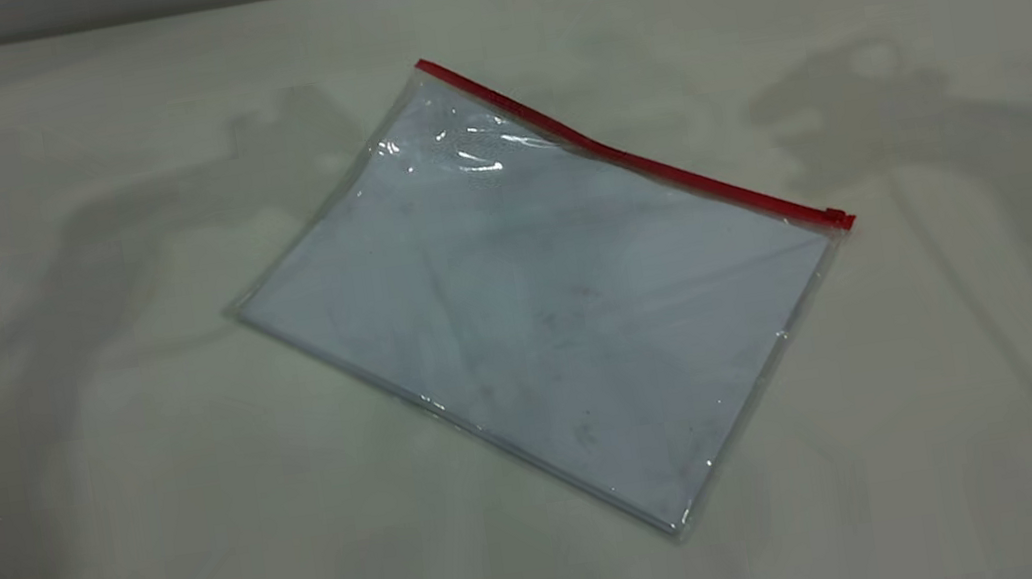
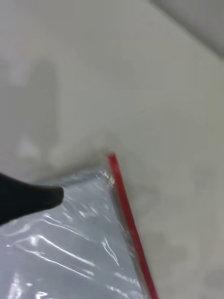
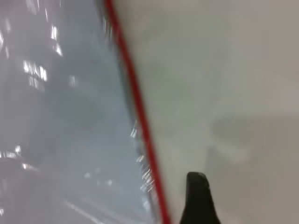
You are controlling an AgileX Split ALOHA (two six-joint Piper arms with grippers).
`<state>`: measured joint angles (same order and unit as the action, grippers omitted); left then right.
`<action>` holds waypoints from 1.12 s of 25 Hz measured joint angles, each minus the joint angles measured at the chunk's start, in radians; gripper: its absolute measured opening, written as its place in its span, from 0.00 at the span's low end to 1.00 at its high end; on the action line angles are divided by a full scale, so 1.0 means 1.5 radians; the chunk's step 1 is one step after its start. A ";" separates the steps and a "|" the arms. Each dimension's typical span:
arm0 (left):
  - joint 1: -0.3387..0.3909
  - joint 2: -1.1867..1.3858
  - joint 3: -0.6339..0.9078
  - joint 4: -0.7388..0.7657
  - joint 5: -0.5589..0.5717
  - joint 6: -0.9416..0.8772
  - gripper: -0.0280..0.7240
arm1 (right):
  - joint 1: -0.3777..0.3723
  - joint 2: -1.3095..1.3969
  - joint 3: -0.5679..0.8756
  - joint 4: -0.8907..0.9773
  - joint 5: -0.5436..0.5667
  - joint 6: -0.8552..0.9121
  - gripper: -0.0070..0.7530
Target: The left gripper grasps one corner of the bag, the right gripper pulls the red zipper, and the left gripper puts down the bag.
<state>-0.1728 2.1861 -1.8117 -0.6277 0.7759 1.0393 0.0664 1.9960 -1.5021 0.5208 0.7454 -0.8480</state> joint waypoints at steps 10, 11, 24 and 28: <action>0.000 -0.320 0.000 0.392 0.135 -0.484 0.82 | 0.000 -0.292 -0.111 -0.210 0.147 0.235 0.77; 0.000 -0.346 0.000 0.418 0.158 -0.504 0.82 | 0.000 -0.324 -0.111 -0.223 0.157 0.254 0.77; 0.000 -0.504 0.009 0.502 0.261 -0.594 0.82 | 0.000 -0.615 -0.053 -0.250 0.256 0.308 0.77; 0.000 -0.557 0.066 0.507 0.261 -0.642 0.82 | 0.000 -0.715 0.039 -0.250 0.270 0.325 0.77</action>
<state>-0.1728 1.3513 -1.7127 0.1329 1.1678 0.0765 0.0664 0.9228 -1.4434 0.1463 1.1507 -0.3602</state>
